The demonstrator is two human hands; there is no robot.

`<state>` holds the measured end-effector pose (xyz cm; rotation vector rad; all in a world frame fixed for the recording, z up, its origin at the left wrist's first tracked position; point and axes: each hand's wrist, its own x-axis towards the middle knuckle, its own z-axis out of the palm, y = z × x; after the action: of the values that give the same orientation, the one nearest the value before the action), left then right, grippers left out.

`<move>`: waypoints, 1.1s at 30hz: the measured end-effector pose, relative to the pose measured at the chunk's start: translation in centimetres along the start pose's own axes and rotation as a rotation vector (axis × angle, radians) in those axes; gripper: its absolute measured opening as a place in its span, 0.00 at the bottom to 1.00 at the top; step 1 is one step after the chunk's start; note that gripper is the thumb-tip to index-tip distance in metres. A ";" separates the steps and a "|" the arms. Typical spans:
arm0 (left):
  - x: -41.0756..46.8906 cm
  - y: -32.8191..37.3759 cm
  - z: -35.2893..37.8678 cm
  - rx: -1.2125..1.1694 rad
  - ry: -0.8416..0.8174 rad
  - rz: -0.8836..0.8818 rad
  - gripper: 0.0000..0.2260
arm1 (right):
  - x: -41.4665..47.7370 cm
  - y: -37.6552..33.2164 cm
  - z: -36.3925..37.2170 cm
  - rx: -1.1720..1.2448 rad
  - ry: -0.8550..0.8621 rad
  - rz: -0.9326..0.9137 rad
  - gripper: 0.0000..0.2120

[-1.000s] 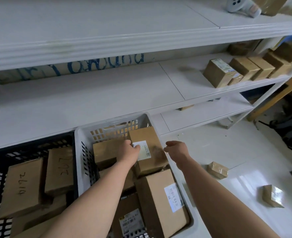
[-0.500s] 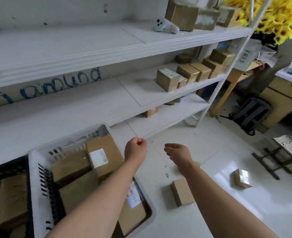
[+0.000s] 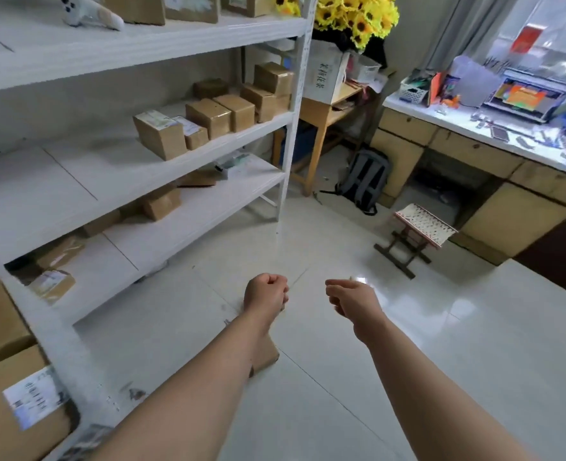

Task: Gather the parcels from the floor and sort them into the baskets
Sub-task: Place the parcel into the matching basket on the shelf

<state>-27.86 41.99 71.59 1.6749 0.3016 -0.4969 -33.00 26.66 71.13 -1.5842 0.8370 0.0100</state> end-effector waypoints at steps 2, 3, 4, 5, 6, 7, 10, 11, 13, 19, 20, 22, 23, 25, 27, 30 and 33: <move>0.0 -0.1 3.9 0.018 -0.040 -0.015 0.06 | 1.1 0.7 -3.4 0.021 0.031 0.015 0.10; 0.1 -0.1 5.6 0.020 -0.064 -0.024 0.06 | 1.7 0.9 -4.9 0.034 0.045 0.021 0.09; 0.4 -0.2 7.2 0.023 -0.087 -0.033 0.05 | 2.4 1.2 -6.3 0.046 0.060 0.030 0.09; 0.8 -0.2 8.7 0.029 -0.105 -0.041 0.05 | 3.2 1.4 -7.5 0.054 0.073 0.039 0.09; 1.3 -0.2 10.1 0.037 -0.121 -0.049 0.05 | 4.0 1.7 -8.7 0.062 0.085 0.050 0.08; 2.0 -0.3 11.4 0.045 -0.135 -0.056 0.05 | 4.9 2.0 -9.7 0.068 0.097 0.062 0.08; 4.8 -0.7 14.6 0.073 -0.162 -0.091 0.05 | 8.1 2.8 -12.2 0.077 0.126 0.099 0.08; 5.9 -0.8 15.6 0.080 -0.167 -0.106 0.05 | 9.4 3.0 -12.9 0.077 0.133 0.114 0.08; 8.5 -0.8 17.6 0.086 -0.172 -0.138 0.05 | 12.3 3.2 -14.0 0.082 0.142 0.147 0.08; 18.4 1.2 24.5 0.104 -0.183 -0.214 0.05 | 22.9 1.8 -16.1 0.098 0.154 0.233 0.08; 20.0 1.7 25.6 0.114 -0.186 -0.232 0.05 | 24.7 1.6 -16.4 0.100 0.151 0.255 0.08; 23.1 2.5 27.7 0.135 -0.194 -0.261 0.06 | 28.2 1.3 -17.0 0.112 0.152 0.295 0.07; 24.7 2.8 28.6 0.144 -0.197 -0.272 0.06 | 30.0 1.2 -17.3 0.115 0.152 0.310 0.07; 27.8 3.0 30.6 0.158 -0.191 -0.296 0.06 | 33.4 1.4 -17.9 0.116 0.159 0.339 0.08; 30.7 2.8 32.5 0.165 -0.188 -0.323 0.05 | 36.6 2.0 -18.7 0.120 0.169 0.366 0.08; 34.6 1.5 35.3 0.171 -0.180 -0.369 0.04 | 41.2 3.5 -19.9 0.109 0.174 0.402 0.09; 38.2 -0.6 38.1 0.162 -0.163 -0.412 0.04 | 45.8 5.6 -21.1 0.091 0.177 0.432 0.10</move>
<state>-0.64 1.56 48.49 1.7197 0.5006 -0.9818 -11.70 -14.20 49.82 -1.3076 1.2882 0.1413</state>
